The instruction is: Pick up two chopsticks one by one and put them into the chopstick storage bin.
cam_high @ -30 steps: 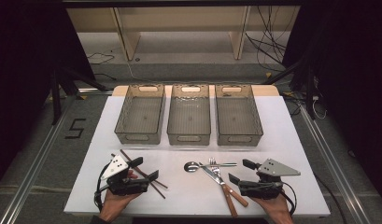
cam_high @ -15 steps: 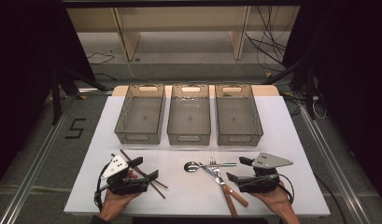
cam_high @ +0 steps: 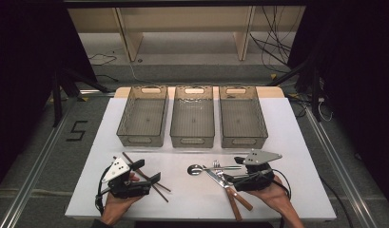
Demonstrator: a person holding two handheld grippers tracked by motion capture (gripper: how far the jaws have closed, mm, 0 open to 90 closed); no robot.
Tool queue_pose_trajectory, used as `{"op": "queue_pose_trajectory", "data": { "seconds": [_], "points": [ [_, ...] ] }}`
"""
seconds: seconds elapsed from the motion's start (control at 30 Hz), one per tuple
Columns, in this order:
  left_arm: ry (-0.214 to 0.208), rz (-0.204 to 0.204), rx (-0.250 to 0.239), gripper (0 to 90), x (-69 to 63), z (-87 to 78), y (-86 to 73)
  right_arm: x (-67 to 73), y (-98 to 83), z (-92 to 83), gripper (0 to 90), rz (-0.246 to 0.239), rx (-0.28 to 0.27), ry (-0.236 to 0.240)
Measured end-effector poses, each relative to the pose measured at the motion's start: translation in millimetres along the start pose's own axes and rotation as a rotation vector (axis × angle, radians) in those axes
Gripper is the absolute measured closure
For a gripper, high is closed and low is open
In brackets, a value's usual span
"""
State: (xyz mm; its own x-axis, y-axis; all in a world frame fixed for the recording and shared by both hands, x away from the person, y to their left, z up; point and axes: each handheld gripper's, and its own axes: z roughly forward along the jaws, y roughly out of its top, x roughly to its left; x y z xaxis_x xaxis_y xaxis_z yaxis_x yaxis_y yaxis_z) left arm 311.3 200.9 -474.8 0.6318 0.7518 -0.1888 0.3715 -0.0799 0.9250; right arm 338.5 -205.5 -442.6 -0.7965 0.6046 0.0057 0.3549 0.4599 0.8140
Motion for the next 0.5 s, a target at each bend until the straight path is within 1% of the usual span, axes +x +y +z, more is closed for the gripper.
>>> {"op": "queue_pose_trajectory", "data": {
  "seconds": [0.1, 0.13, 0.17, 0.3, 0.5],
  "points": [
    [0.009, -0.005, -0.008, 15.5, 1.6, -1.2, 0.5, 6.8, 4.6, 3.4, 27.6, -0.015, 0.008, 0.01],
    [0.012, -0.006, -0.007, 15.5, 2.4, -1.7, 0.6, 6.8, 4.6, 3.4, 27.6, -0.015, 0.008, 0.01],
    [0.014, -0.008, -0.008, 15.5, 3.1, -2.1, 0.5, 11.2, 8.0, 6.6, 27.5, -0.027, 0.012, 0.018],
    [0.023, -0.013, -0.011, 15.5, 5.3, -3.6, 0.8, 16.1, 11.7, 11.5, 27.6, -0.038, 0.019, 0.027],
    [0.041, -0.012, -0.016, 15.5, 9.5, -6.9, 2.2, 22.4, 14.1, 18.1, 27.6, -0.033, 0.03, 0.035]
  ]
}}
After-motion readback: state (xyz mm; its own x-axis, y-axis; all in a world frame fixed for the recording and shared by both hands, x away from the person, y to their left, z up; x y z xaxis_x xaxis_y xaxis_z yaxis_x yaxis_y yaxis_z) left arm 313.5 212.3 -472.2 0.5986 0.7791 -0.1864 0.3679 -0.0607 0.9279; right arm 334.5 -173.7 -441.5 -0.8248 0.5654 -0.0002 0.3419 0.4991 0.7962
